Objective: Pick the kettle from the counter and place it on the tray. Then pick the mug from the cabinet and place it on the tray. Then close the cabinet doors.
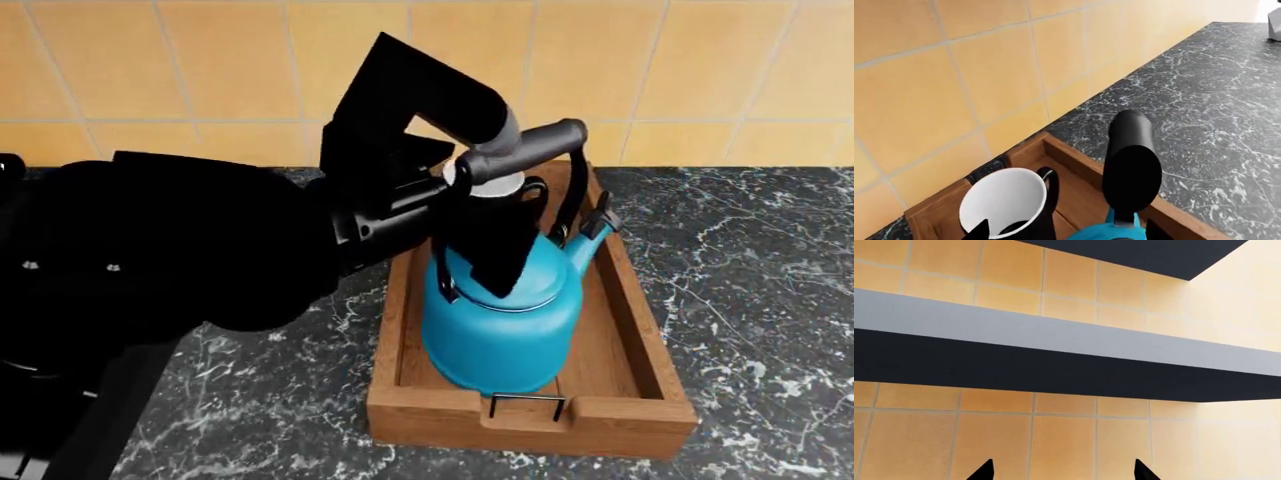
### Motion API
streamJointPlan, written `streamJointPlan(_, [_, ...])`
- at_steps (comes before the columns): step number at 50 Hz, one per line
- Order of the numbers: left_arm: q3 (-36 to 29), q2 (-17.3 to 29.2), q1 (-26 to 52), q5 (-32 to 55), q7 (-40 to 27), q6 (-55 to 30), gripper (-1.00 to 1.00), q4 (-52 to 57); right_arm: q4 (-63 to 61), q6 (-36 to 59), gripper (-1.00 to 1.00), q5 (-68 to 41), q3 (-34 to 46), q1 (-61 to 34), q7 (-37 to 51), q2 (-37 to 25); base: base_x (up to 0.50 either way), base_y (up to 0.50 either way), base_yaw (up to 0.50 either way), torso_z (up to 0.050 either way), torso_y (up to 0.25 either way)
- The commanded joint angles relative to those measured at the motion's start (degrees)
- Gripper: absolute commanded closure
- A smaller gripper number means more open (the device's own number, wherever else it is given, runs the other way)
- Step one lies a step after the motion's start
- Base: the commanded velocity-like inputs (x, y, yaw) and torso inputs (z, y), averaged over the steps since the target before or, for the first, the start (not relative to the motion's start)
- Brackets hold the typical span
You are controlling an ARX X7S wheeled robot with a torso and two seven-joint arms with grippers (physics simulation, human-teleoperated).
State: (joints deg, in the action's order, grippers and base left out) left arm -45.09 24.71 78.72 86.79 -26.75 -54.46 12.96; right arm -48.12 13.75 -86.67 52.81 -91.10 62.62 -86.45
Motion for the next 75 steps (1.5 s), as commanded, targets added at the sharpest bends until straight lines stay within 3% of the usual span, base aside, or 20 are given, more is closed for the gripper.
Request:
streamJointPlan(1, [-1.2,0.3,-0.4,3.7,-0.3,-2.5,-1.00,1.2,0.0,0.1,-1.00,-0.1,-0.3,0.2,0.1,0.1,0.00,0.00,0.00,0.000,0.000])
streamJointPlan(53, [2.1,1.5,6.1,9.0,-2.3,-2.4,-1.00,2.4,0.2,1.2,-1.00,-0.2,-1.4,1.2,0.1,1.4,0.00,0.00,0.00,0.000,0.000])
streamJointPlan(75, [8.0,2.4,13.9,14.5,-5.7,-0.3,-1.00,2.9,0.0,2.9,-1.00,-1.3,-2.7,0.3,0.6,2.5,0.00,0.00,0.00,0.000,0.000])
